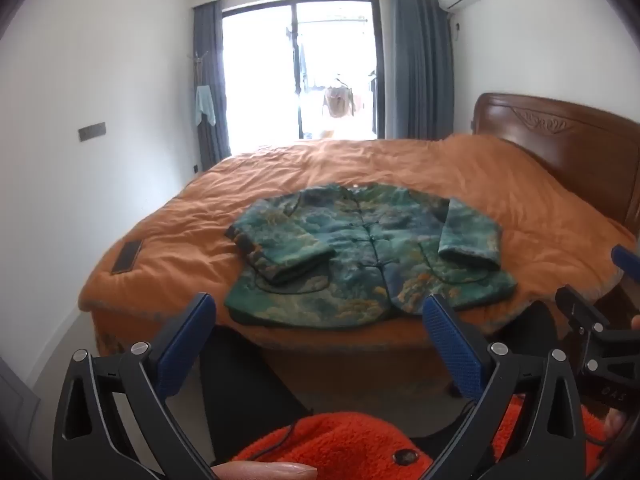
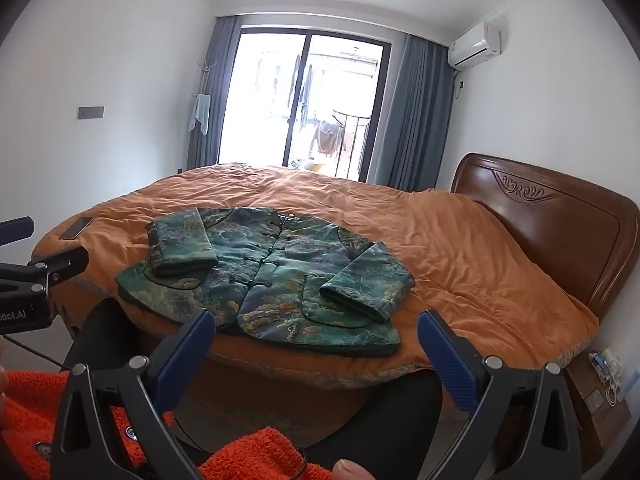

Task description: Fold large clothes

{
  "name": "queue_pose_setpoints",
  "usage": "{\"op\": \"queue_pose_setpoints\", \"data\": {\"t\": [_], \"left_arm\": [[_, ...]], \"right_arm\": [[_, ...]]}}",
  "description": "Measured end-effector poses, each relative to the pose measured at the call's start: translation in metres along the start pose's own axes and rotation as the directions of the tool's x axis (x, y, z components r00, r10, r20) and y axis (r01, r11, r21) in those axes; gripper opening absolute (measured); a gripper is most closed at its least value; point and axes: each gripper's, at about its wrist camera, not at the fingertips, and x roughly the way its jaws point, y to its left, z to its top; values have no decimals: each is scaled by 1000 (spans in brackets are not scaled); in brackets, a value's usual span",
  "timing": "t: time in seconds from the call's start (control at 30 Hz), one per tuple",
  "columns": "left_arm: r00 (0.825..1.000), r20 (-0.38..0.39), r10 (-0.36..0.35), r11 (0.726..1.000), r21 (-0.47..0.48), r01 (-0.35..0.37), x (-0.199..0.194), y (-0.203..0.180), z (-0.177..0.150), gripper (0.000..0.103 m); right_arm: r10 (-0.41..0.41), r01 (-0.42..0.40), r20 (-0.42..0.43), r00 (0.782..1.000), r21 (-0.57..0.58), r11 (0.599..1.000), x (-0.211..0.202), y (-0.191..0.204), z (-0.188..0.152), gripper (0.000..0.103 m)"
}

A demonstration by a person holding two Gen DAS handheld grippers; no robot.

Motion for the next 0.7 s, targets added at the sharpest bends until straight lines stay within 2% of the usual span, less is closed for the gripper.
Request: {"op": "queue_pose_setpoints", "data": {"t": [0.7], "left_arm": [[1000, -9, 2, 1000, 3, -2, 0, 0, 0, 103]], "right_arm": [[-4, 4, -17, 1000, 4, 1000, 3, 1, -2, 103]]}}
